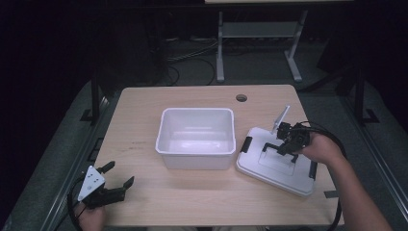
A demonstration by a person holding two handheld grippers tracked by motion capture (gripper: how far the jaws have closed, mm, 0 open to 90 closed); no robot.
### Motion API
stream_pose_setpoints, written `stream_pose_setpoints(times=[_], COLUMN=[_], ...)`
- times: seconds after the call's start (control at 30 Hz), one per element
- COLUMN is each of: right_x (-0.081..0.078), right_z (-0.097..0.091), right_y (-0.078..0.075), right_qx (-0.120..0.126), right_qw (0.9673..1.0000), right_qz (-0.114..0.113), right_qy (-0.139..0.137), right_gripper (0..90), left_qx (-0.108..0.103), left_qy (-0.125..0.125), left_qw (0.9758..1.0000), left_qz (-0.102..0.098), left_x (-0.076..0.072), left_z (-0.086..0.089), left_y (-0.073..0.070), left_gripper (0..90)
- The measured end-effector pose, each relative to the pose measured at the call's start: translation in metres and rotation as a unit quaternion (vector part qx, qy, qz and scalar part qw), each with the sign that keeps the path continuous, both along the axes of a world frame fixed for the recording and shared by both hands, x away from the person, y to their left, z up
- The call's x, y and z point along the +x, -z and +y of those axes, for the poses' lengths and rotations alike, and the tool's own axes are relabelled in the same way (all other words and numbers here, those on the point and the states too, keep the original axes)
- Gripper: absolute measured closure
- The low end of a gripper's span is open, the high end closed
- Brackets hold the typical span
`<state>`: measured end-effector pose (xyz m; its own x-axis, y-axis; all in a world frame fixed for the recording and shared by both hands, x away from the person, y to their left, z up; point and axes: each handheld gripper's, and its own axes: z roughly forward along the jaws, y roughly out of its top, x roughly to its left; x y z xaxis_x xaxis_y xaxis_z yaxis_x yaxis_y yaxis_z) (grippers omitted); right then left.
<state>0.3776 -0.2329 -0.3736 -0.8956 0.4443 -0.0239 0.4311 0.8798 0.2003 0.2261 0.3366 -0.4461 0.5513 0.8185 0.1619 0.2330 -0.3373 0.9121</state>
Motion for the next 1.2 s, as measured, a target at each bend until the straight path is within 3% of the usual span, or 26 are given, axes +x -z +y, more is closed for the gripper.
stream_pose_setpoints(times=[1.2], right_x=[-0.010], right_z=[-0.005], right_y=[-0.067], right_qx=[0.005], right_qw=[0.9996], right_qz=[-0.017], right_qy=[-0.021], right_gripper=[84.0], left_qx=[-0.001], left_qy=[-0.004], left_qw=[1.0000], left_qz=[0.002], left_x=[-0.001], left_z=[0.003], left_y=[0.001], left_gripper=[13.5])
